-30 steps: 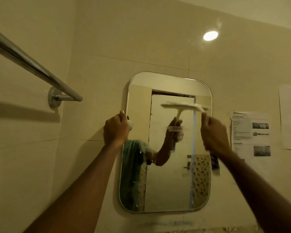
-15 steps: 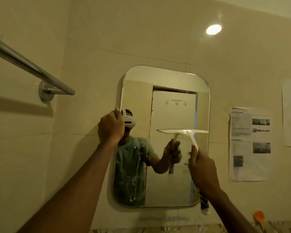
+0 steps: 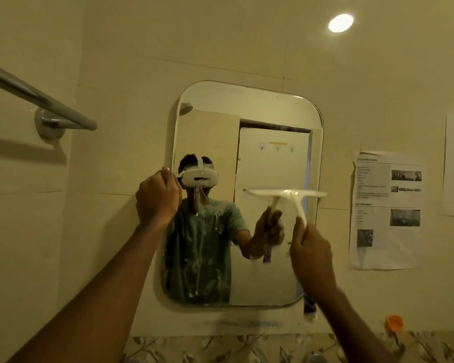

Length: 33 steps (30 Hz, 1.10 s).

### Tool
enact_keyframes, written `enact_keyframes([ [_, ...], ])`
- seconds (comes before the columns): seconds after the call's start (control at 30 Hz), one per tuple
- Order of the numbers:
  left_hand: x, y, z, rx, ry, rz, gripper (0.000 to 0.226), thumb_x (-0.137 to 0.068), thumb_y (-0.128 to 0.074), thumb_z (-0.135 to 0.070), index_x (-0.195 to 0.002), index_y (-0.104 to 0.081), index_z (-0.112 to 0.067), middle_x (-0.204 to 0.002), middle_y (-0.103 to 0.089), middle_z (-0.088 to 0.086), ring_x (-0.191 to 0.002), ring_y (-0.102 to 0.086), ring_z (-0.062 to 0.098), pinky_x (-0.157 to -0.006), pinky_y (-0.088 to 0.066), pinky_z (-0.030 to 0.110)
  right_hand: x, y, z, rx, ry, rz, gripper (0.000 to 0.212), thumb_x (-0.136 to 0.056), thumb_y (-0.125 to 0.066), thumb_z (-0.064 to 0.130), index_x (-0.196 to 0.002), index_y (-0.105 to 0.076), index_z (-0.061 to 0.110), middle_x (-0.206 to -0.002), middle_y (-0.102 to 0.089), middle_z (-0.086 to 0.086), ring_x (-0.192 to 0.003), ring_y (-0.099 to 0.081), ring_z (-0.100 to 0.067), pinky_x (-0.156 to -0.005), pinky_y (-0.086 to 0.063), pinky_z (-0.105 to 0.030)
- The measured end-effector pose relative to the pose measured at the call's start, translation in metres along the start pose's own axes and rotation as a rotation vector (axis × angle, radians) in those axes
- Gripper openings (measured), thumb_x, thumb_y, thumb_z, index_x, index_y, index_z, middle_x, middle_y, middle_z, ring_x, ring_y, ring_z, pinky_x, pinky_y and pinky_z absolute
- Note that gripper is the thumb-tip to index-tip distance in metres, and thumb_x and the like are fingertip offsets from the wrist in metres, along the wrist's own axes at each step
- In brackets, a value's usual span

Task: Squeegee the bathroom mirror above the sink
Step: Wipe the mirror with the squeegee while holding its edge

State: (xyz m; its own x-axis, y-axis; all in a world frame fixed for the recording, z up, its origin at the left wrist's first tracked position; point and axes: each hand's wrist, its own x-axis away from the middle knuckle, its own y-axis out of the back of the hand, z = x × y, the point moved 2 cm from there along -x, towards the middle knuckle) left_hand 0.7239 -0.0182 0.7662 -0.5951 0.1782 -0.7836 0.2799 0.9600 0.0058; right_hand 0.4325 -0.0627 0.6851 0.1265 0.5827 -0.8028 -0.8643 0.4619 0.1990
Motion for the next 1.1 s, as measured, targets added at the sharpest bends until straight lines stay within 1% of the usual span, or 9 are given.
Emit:
enact_keyframes([
  [0.13, 0.007, 0.004, 0.000, 0.002, 0.012, 0.015, 0.048, -0.103, -0.031, -0.029, -0.086, -0.067, -0.001, -0.070, -0.053, 0.003, -0.059, -0.046, 0.012, -0.052, -0.029, 0.023, 0.040, -0.006, -0.018, 0.103, -0.031, 0.046, 0.032, -0.100, -0.034, 0.035, -0.075, -0.049, 0.021, -0.057, -0.055, 0.000, -0.043, -0.048, -0.009, -0.037, -0.035, -0.016],
  [0.3, 0.011, 0.008, 0.002, -0.004, -0.017, 0.057, 0.048, -0.103, -0.032, -0.030, -0.091, -0.067, 0.001, -0.087, -0.068, 0.020, -0.075, -0.059, 0.028, -0.065, -0.037, 0.029, 0.014, 0.017, 0.013, -0.021, 0.001, 0.025, 0.041, -0.102, -0.033, 0.038, -0.077, -0.054, 0.013, -0.066, -0.060, -0.013, -0.054, -0.057, -0.028, -0.048, -0.048, -0.036],
  [0.33, 0.010, 0.008, 0.003, -0.005, -0.027, 0.065, 0.047, -0.103, -0.032, -0.029, -0.091, -0.067, 0.001, -0.088, -0.069, 0.021, -0.077, -0.061, 0.030, -0.065, -0.037, 0.029, -0.002, 0.020, 0.022, -0.038, 0.013, -0.012, 0.043, -0.102, -0.033, 0.039, -0.075, -0.053, 0.012, -0.064, -0.057, -0.011, -0.052, -0.053, -0.026, -0.047, -0.046, -0.036],
  [0.43, 0.010, 0.008, 0.006, -0.001, -0.051, 0.082, 0.046, -0.103, -0.032, -0.027, -0.089, -0.066, 0.001, -0.085, -0.067, 0.019, -0.070, -0.052, 0.021, -0.061, -0.034, 0.026, -0.037, 0.023, 0.041, -0.015, 0.052, -0.075, 0.043, -0.102, -0.033, 0.039, -0.069, -0.047, 0.016, -0.057, -0.046, -0.001, -0.047, -0.040, -0.011, -0.040, -0.033, -0.018],
  [0.53, 0.009, 0.006, 0.012, 0.001, -0.066, 0.072, 0.045, -0.103, -0.033, -0.028, -0.085, -0.065, -0.002, -0.080, -0.066, 0.015, -0.068, -0.054, 0.020, -0.051, -0.029, 0.022, -0.025, 0.013, 0.031, 0.009, 0.041, -0.065, 0.041, -0.103, -0.032, 0.036, -0.070, -0.047, 0.015, -0.055, -0.044, 0.000, -0.043, -0.038, -0.009, -0.037, -0.037, -0.013],
  [0.73, 0.014, 0.005, 0.018, 0.020, -0.071, 0.059, 0.044, -0.103, -0.034, -0.027, -0.085, -0.065, -0.001, -0.079, -0.065, 0.014, -0.065, -0.049, 0.015, -0.050, -0.025, 0.016, 0.066, -0.012, -0.026, 0.127, -0.070, -0.036, 0.051, -0.094, -0.024, 0.047, -0.085, -0.059, 0.011, -0.060, -0.060, -0.001, -0.050, -0.058, -0.012, -0.039, -0.044, -0.020],
  [0.83, 0.021, 0.007, 0.020, 0.026, -0.050, 0.061, 0.044, -0.103, -0.034, -0.024, -0.088, -0.066, 0.002, -0.083, -0.067, 0.019, -0.067, -0.048, 0.016, -0.055, -0.029, 0.022, 0.089, -0.008, -0.030, 0.150, -0.092, 0.010, 0.038, -0.099, -0.030, 0.037, -0.088, -0.059, 0.015, -0.059, -0.058, 0.007, -0.050, -0.054, -0.004, -0.038, -0.038, -0.014],
  [0.9, 0.023, 0.008, 0.020, 0.034, -0.032, 0.063, 0.044, -0.102, -0.033, -0.024, -0.089, -0.066, 0.003, -0.084, -0.067, 0.020, -0.069, -0.049, 0.018, -0.062, -0.033, 0.026, 0.086, -0.001, -0.019, 0.139, -0.098, 0.014, 0.044, -0.099, -0.031, 0.040, -0.083, -0.061, 0.012, -0.060, -0.059, 0.003, -0.050, -0.055, -0.007, -0.038, -0.035, -0.014],
  [1.1, 0.026, 0.010, 0.023, 0.020, -0.025, 0.076, 0.044, -0.103, -0.033, -0.025, -0.089, -0.066, 0.002, -0.079, -0.063, 0.013, -0.070, -0.051, 0.019, -0.062, -0.032, 0.026, 0.018, 0.015, 0.010, 0.050, -0.055, -0.050, 0.049, -0.102, -0.030, 0.044, -0.075, -0.053, 0.010, -0.064, -0.057, -0.011, -0.051, -0.054, -0.024, -0.046, -0.049, -0.035],
])
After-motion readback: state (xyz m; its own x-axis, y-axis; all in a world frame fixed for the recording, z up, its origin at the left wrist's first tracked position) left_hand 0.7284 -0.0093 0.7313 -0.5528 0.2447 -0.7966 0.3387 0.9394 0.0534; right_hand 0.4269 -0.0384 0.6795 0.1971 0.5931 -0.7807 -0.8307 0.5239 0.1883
